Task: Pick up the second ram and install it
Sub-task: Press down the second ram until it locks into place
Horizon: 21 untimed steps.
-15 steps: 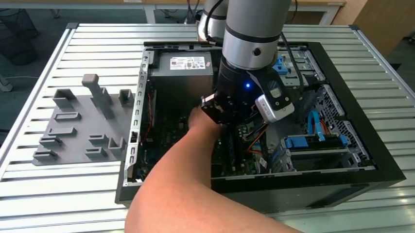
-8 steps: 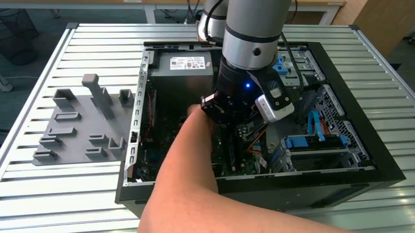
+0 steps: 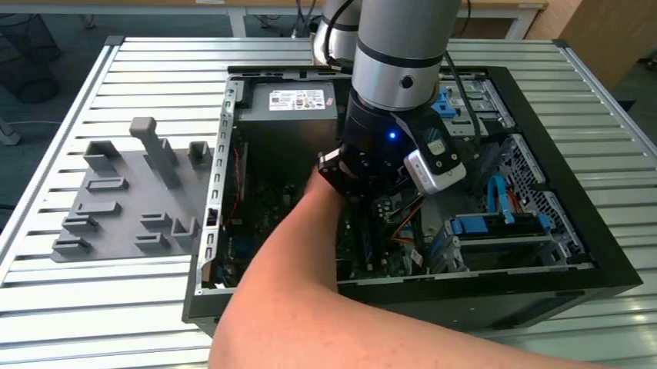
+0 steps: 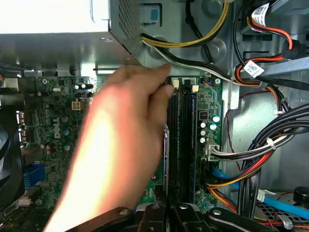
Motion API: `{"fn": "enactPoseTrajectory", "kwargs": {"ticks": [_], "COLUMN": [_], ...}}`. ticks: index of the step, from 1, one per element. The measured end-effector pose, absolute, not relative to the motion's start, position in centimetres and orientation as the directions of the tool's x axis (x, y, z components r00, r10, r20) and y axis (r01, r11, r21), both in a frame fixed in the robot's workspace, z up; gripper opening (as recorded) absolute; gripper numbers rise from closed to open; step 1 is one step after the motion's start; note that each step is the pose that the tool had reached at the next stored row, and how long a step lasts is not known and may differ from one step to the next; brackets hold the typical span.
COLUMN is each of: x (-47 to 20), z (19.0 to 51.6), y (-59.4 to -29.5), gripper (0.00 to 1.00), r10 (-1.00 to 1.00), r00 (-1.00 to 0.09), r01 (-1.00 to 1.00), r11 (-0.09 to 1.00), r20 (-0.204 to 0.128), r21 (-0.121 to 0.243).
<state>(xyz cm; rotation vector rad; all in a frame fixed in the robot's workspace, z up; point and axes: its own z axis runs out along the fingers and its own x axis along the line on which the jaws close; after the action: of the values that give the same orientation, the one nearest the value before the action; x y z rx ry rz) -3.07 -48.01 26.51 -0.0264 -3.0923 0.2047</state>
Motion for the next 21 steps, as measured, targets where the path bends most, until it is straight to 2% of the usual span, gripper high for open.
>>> {"fn": "enactPoseTrajectory", "kwargs": {"ticks": [21], "x": [-3.07], "z": [26.51], "y": [-48.01], "gripper": [0.14], "r10": [0.020], "r00": [-0.999], "r01": [0.014], "r11": [0.991], "r20": [0.041], "r21": [-0.132]}}
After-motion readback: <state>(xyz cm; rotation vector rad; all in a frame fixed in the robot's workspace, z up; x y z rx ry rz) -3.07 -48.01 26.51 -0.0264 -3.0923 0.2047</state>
